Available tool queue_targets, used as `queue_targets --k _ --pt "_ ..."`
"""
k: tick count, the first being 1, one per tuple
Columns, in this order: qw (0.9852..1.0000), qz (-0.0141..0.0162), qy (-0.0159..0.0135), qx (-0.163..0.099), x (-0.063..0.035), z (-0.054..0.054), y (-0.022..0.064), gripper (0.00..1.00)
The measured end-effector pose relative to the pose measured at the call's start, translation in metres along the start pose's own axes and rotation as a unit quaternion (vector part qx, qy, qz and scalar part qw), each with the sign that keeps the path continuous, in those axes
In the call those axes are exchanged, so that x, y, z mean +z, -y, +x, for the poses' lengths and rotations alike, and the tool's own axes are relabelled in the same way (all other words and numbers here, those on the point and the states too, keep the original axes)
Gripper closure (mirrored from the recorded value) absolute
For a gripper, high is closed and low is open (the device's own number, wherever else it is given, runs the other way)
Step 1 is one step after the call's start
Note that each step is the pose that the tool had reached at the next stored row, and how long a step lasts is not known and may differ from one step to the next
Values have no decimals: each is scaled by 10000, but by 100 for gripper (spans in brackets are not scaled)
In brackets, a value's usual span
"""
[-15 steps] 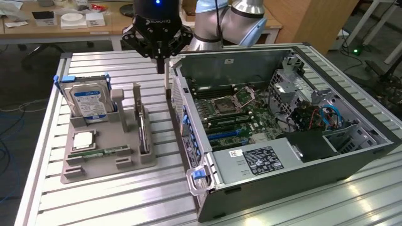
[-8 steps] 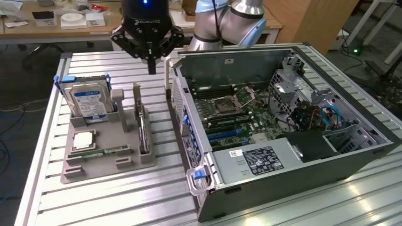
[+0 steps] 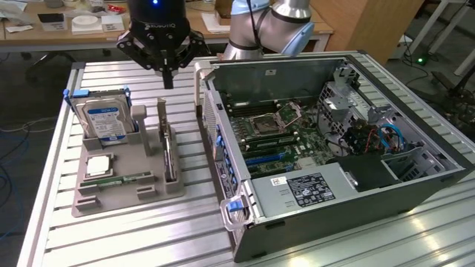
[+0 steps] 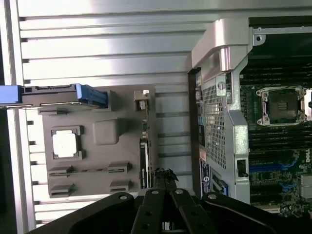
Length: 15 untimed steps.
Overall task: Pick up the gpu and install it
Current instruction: 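Reach for the gpu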
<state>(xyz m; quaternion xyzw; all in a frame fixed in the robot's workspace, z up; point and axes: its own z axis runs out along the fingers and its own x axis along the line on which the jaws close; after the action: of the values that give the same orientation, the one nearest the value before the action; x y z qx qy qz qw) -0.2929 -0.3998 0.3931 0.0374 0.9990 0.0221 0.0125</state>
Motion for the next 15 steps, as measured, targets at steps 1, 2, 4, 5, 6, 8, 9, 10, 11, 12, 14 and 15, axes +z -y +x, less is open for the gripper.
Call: queue_targets --k 1,2,4,5,6,8,9,10,11,12,14,15 --pt "10000 0 0 0 -1 23 2 90" --pt "10000 0 0 0 -2 46 4 90" --pt "10000 0 0 1 -3 99 8 90" --pt "10000 0 0 1 -3 124 10 90" --pt "10000 0 0 1 -4 146 12 90" --pt "10000 0 0 0 -5 187 16 90" --pt "10000 0 0 0 -6 208 18 90" --pt "10000 0 0 0 -6 228 20 90" --pt "10000 0 0 0 -7 248 22 90" --pt "10000 0 0 0 -7 267 23 90" --pt "10000 0 0 0 -8 307 27 90" --pt "10000 0 0 0 -9 328 29 90"
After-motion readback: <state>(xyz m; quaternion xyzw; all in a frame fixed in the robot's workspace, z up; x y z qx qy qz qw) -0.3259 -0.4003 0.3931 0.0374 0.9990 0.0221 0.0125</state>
